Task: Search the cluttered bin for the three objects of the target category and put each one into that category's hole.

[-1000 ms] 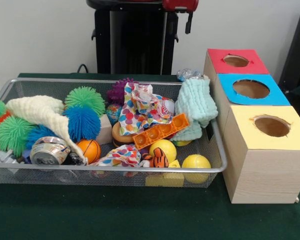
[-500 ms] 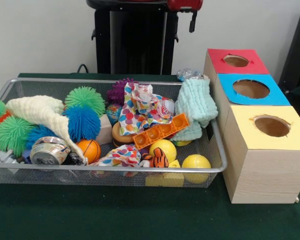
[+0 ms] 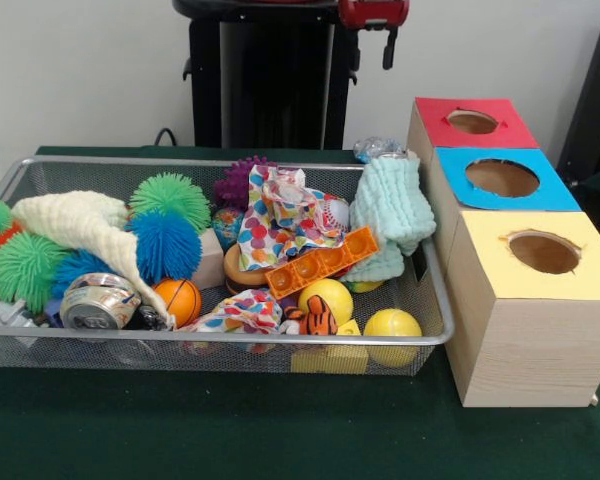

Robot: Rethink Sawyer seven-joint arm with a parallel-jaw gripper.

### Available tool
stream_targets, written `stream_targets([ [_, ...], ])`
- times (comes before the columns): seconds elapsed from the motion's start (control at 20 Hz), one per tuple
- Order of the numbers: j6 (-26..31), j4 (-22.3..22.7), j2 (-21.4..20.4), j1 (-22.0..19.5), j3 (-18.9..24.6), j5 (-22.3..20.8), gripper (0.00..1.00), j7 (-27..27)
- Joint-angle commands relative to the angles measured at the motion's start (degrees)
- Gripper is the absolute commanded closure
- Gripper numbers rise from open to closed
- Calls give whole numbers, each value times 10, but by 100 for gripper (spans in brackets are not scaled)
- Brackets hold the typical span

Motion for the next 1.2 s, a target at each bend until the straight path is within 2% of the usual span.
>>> stream_targets([
  [0.05, -82, -121, 94, -2, 35, 41, 0, 164],
  [0.35, -113, -142, 130, -3, 40, 53, 0, 160],
  [1.2, -171, -177, 195, -6, 38, 66, 0, 165],
])
